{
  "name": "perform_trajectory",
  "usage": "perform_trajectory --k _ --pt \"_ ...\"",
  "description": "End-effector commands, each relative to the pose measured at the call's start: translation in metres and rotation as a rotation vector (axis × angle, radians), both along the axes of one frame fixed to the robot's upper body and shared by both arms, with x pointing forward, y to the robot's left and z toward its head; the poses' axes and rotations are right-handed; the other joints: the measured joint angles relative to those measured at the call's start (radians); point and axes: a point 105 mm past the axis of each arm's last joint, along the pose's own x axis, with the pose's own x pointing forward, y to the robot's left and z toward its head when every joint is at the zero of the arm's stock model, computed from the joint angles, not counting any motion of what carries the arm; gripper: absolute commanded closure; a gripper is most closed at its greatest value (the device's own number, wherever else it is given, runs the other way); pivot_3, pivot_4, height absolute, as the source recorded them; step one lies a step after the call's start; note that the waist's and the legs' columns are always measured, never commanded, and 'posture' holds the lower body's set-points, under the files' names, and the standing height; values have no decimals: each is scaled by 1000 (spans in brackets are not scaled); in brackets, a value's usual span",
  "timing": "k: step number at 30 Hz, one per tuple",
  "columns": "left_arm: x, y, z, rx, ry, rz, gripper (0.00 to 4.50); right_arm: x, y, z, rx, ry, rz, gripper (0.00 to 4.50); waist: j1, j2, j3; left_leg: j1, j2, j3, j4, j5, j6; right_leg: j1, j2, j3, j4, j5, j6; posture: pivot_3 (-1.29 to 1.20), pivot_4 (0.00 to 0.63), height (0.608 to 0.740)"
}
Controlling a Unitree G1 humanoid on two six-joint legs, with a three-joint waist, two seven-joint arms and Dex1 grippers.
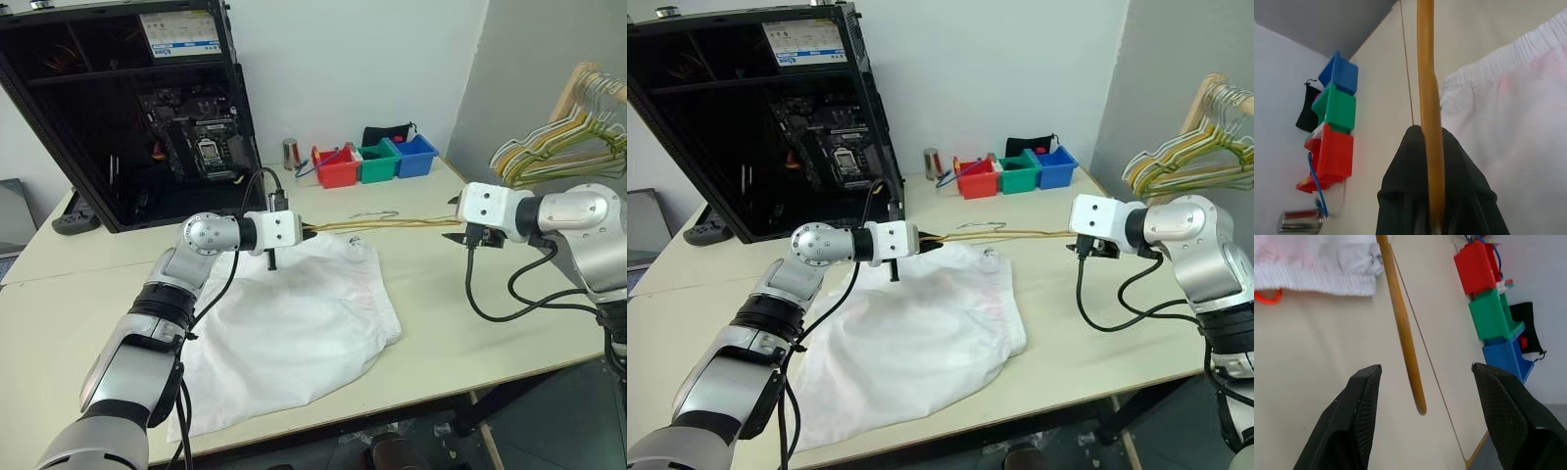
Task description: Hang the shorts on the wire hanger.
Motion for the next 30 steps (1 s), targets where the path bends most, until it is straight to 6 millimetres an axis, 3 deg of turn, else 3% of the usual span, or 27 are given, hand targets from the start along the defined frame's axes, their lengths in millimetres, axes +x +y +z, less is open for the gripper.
perform_trajectory --k 1,7,10,21,29,30 --pt "-1 -5 20 -11 -86 -30 4500 7 0 11 -16 -68 7 1377 0 0 0 0 0 0 0 0 0 0 0 0 0 0 0 -201 0 740" --pt "-2 -5 17 4 -82 -36 4500 10 2 9 -13 -87 21 1377 -1 0 0 0 0 0 0 0 0 0 1 0 0 0 0 -198 0 740" --pt "-1 -4 16 0 -68 -24 4500 7 3 12 -30 -87 45 1867 0 0 0 0 0 0 0 0 0 0 2 0 0 0 0 -198 0 740" --pt "5 -1 9 53 -74 -4 4500 -3 10 8 -93 -80 100 4424 1 0 0 0 0 0 0 0 0 0 2 0 0 0 0 -203 0 740" --pt "5 -3 9 42 -70 -8 4500 -4 11 7 -105 -80 102 4424 -1 0 0 0 0 0 0 0 0 0 2 0 0 0 0 -203 0 740" --pt "4 -3 8 39 -54 -15 4221 -4 11 6 -96 -75 97 4472 -1 0 0 0 0 0 0 0 0 0 2 0 0 0 0 -203 0 740"
